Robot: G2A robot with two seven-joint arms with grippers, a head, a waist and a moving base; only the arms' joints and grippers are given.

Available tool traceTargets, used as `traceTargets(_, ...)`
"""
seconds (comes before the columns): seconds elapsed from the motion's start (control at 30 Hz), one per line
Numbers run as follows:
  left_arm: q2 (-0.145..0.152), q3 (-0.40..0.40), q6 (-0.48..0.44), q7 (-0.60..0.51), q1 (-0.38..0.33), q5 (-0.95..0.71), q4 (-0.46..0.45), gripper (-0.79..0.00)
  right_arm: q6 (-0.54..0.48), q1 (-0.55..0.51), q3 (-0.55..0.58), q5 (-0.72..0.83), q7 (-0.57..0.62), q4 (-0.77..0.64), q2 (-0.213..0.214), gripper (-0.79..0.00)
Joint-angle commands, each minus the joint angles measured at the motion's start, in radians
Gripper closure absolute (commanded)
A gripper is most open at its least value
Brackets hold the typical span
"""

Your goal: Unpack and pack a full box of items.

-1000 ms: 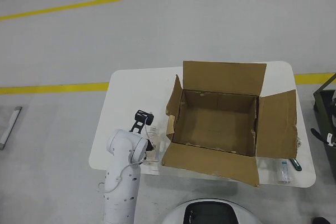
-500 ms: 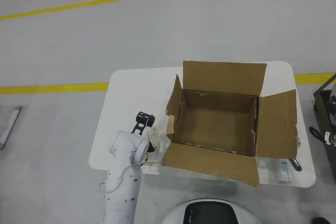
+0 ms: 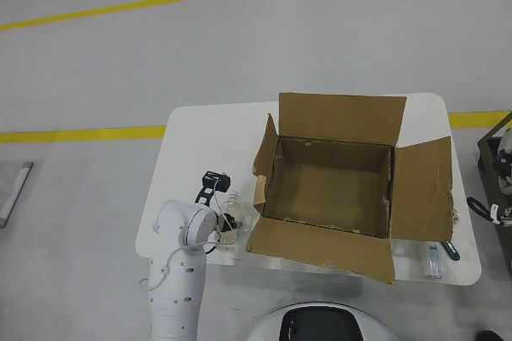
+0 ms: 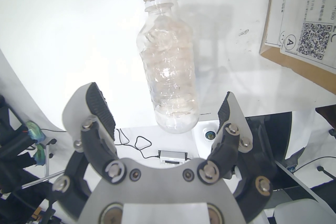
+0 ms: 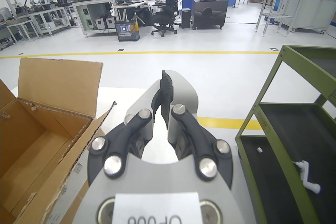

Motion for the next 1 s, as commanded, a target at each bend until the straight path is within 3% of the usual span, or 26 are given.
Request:
traceTargets(0.0,0.002,0.004,-0.006,-0.006,-0.007,-0.002,0.029,-0.785,0.0,-0.001,0.001,-0.003,0.001,-0.001,-0.001,0.0)
traceTargets(0.63,0.016,0.062,0.0,0.028,-0.094,-0.025,0.248,-0.785,-0.016,-0.007,0.003,-0.03,0.013,-0.009,-0.013,0.0)
traceTargets(0.73,0.018,0.066,-0.001,0.025,-0.106,-0.044,0.274,-0.693,-0.019,-0.006,0.004,-0.034,0.012,-0.006,-0.015,0.0)
traceTargets(0.83,0.02,0.082,0.002,0.03,-0.116,-0.035,0.301,-0.409,-0.021,-0.004,0.005,-0.037,0.012,-0.004,-0.016,0.0)
traceTargets(0.97,0.021,0.09,0.028,0.043,-0.126,-0.049,0.33,-0.243,-0.024,-0.002,0.007,-0.051,0.007,-0.002,-0.018,0.0)
